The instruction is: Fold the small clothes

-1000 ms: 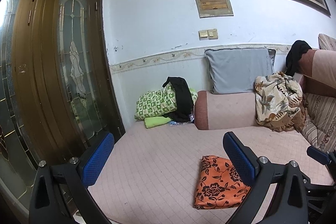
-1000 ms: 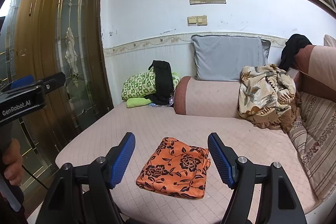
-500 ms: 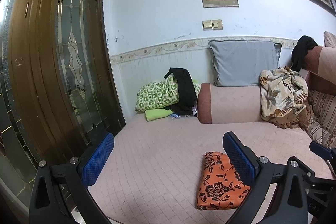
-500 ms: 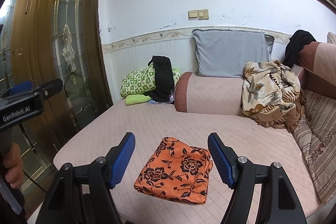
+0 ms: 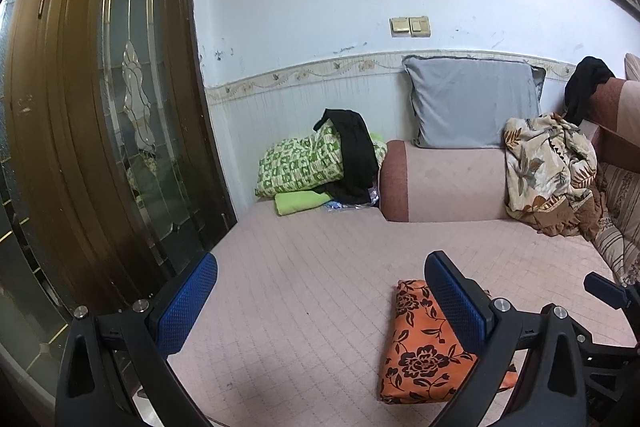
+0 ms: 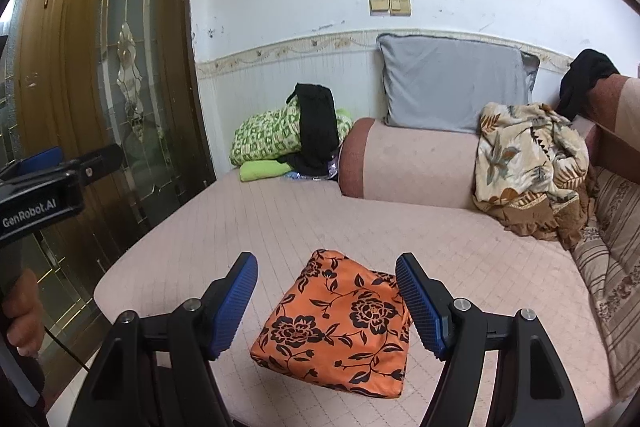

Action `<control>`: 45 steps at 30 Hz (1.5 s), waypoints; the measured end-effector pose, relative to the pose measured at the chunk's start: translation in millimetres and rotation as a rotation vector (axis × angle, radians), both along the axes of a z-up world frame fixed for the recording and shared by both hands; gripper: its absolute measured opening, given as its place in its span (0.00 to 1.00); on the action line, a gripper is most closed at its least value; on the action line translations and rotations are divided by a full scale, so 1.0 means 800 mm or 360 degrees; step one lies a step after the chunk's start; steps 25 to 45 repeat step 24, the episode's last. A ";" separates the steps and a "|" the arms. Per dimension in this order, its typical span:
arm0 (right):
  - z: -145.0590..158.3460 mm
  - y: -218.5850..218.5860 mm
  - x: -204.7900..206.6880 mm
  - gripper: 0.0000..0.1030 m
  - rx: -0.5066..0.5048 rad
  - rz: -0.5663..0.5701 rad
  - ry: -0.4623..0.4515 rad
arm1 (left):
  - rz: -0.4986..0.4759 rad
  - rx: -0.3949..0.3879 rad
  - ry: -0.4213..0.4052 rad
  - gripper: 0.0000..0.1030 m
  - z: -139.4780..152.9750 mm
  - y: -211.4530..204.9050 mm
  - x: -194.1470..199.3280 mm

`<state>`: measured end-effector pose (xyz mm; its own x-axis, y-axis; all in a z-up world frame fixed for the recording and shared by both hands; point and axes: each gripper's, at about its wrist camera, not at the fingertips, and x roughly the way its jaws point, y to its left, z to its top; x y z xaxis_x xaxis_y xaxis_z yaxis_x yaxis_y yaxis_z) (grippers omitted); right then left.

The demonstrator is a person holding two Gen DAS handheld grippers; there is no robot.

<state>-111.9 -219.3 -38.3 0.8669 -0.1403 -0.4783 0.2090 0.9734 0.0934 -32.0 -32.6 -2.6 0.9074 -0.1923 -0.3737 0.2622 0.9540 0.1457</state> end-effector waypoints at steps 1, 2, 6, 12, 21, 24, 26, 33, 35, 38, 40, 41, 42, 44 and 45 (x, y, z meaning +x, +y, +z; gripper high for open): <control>-0.003 -0.001 0.003 0.73 0.0005 -0.0001 0.0010 | -0.0003 0.0003 0.0011 1.00 -0.003 -0.001 0.004; -0.006 -0.003 0.007 0.73 0.0009 -0.0002 0.0019 | -0.0004 0.0007 0.0021 1.00 -0.007 -0.002 0.008; -0.014 -0.008 0.020 0.73 0.0016 0.0003 0.0041 | -0.0019 0.0013 0.0027 1.00 -0.015 -0.005 0.021; -0.023 -0.007 0.042 0.73 0.0009 0.0022 0.0068 | -0.0031 -0.0004 0.0054 1.00 -0.025 -0.004 0.039; -0.036 -0.003 0.077 0.73 0.0010 0.0059 0.0096 | -0.0022 -0.0028 0.0093 1.00 -0.043 -0.007 0.068; -0.042 -0.017 0.091 0.73 0.0064 0.0080 0.0096 | -0.0060 -0.0062 0.0113 1.00 -0.049 -0.012 0.081; -0.042 -0.017 0.091 0.73 0.0064 0.0080 0.0096 | -0.0060 -0.0062 0.0113 1.00 -0.049 -0.012 0.081; -0.042 -0.017 0.091 0.73 0.0064 0.0080 0.0096 | -0.0060 -0.0062 0.0113 1.00 -0.049 -0.012 0.081; -0.042 -0.017 0.091 0.73 0.0064 0.0080 0.0096 | -0.0060 -0.0062 0.0113 1.00 -0.049 -0.012 0.081; -0.042 -0.017 0.091 0.73 0.0064 0.0080 0.0096 | -0.0060 -0.0062 0.0113 1.00 -0.049 -0.012 0.081; -0.042 -0.017 0.091 0.73 0.0064 0.0080 0.0096 | -0.0060 -0.0062 0.0113 1.00 -0.049 -0.012 0.081; -0.042 -0.017 0.091 0.73 0.0064 0.0080 0.0096 | -0.0060 -0.0062 0.0113 1.00 -0.049 -0.012 0.081; -0.042 -0.017 0.091 0.73 0.0064 0.0080 0.0096 | -0.0060 -0.0062 0.0113 1.00 -0.049 -0.012 0.081; -0.042 -0.017 0.091 0.73 0.0064 0.0080 0.0096 | -0.0060 -0.0062 0.0113 1.00 -0.049 -0.012 0.081; -0.042 -0.017 0.091 0.73 0.0064 0.0080 0.0096 | -0.0060 -0.0062 0.0113 1.00 -0.049 -0.012 0.081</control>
